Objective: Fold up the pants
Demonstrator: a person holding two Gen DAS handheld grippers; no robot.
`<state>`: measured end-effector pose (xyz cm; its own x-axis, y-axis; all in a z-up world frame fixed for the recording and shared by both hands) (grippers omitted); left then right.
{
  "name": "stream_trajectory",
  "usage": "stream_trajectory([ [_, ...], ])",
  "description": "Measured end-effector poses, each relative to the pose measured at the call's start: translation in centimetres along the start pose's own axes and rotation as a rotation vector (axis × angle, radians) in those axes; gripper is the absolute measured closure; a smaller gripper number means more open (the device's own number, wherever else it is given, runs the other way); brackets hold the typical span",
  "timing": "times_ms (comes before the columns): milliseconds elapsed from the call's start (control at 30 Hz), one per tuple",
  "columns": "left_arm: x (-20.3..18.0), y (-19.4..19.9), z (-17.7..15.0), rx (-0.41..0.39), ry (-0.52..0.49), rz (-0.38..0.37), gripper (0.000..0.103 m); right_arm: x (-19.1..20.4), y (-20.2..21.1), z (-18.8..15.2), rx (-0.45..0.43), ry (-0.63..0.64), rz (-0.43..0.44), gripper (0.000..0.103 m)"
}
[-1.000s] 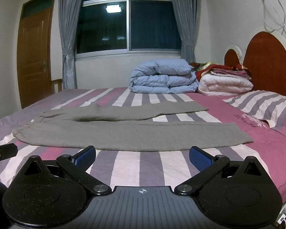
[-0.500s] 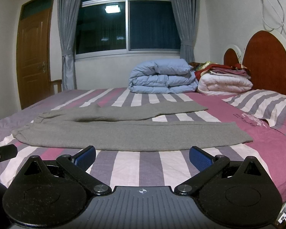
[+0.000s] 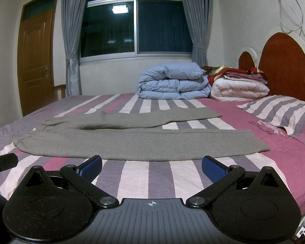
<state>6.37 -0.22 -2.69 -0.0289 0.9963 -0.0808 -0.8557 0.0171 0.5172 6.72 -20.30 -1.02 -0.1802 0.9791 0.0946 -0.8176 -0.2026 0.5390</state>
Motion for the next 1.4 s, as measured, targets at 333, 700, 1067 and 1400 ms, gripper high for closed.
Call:
stream_trajectory([
  [333,0.9,-0.5,0.0,0.002,0.005,0.006,0.006,0.0,0.0,0.0,0.000,-0.001,0.001,0.000],
  [700,1.1,-0.2,0.3,0.006,0.001,0.026,0.006,0.1,-0.1,-0.1,-0.004,0.014,0.003,0.000],
  [1067,1.5,-0.3,1.6,0.029,-0.032,0.049,0.006,2.0,0.1,1.3,-0.048,0.156,0.094,0.000],
  [1400,13.0,-5.4,9.9,0.101,-0.021,0.164,0.028,5.9,-6.1,14.6,-0.071,0.286,0.306,0.000],
])
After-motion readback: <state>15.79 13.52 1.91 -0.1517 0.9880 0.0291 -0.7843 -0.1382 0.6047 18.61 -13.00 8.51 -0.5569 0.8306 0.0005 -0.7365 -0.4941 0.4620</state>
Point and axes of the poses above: each gripper's, at about its wrist camera, not at the fingertips, and y roughly against the way its jaws point, x to its left, z to its top, the point moved 6 cm from there along -y, roughly the way its jaws point, and after that the axes turned 15 degrees about x, right-handed, at the moved point
